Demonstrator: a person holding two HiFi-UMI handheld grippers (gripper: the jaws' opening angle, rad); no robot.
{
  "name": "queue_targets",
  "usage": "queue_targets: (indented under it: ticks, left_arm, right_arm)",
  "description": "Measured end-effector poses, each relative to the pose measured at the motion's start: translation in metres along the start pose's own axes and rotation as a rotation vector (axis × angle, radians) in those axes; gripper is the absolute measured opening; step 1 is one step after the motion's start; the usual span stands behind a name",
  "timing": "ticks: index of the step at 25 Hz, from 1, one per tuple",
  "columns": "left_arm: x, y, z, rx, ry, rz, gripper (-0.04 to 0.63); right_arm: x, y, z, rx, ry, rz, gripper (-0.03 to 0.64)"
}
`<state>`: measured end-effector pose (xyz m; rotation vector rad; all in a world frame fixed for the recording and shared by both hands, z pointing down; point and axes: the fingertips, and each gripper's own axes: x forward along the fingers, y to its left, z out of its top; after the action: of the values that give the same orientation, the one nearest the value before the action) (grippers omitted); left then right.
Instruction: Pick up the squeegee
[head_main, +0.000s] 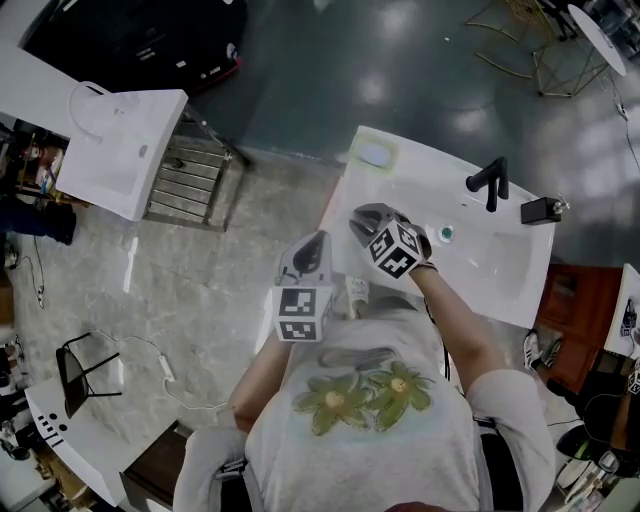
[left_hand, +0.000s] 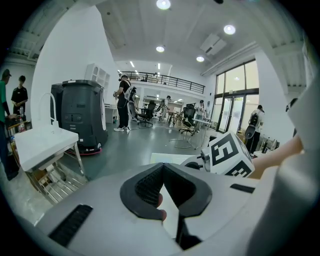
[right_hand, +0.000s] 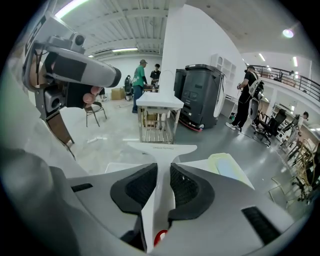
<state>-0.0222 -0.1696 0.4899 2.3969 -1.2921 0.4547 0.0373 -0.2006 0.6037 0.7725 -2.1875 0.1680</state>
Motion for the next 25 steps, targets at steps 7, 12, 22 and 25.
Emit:
queue_targets:
  ticks: [7, 12, 22, 25]
  left_arm:
    - [-0.005, -0.003, -0.001, 0.010, -0.005, -0.023, 0.011]
    - [-0.013, -0.006, -0.005, 0.010, -0.007, -0.036, 0.011]
    - [-0.031, -0.017, -0.019, 0.022, 0.002, -0.061, 0.011]
    - [-0.037, -0.021, -0.022, 0.031, 0.003, -0.070, 0.011]
  right_arm:
    - [-0.012, 0.012, 0.003, 0.030, -0.015, -0.029, 0.090]
    - [-0.022, 0.023, 0.008, 0.027, -0.030, -0.051, 0.089]
    - [-0.048, 0.039, 0.015, 0.061, -0.065, -0.141, 0.089]
    - [-0.058, 0.044, 0.017, 0.090, -0.084, -0.177, 0.089]
